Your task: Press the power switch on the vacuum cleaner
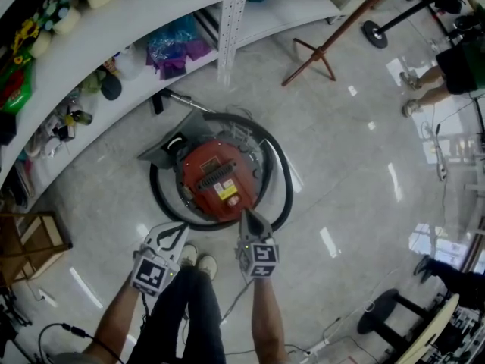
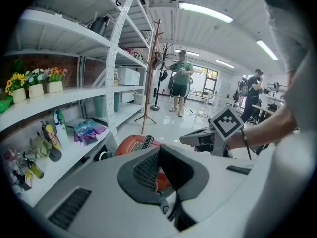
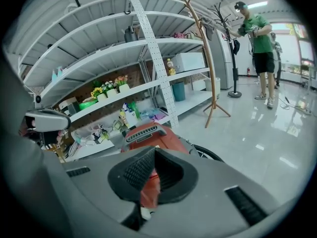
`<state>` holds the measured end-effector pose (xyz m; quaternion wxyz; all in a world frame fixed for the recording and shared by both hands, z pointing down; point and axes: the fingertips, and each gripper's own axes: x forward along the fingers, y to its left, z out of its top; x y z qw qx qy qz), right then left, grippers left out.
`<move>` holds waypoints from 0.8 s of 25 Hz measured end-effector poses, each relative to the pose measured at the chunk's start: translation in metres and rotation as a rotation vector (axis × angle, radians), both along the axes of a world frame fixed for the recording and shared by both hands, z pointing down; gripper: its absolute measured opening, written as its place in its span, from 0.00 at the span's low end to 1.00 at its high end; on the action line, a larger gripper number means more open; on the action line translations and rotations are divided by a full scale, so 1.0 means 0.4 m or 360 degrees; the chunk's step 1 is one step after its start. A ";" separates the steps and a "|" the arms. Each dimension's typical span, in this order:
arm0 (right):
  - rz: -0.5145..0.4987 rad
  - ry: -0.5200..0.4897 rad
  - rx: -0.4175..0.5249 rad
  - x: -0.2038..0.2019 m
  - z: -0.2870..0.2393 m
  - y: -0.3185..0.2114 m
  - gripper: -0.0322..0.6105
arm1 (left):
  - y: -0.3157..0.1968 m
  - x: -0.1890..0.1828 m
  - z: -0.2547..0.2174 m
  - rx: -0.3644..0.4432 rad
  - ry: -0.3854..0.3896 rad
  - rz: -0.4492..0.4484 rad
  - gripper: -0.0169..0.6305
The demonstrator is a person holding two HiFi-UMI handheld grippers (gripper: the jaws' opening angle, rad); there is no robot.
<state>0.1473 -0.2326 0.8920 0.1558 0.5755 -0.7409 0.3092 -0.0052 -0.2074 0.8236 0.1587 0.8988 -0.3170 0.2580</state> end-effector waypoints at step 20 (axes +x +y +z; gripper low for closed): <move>-0.0021 -0.0040 0.0163 -0.060 -0.272 0.116 0.07 | 0.058 0.013 -0.189 0.0121 0.0025 0.0030 0.04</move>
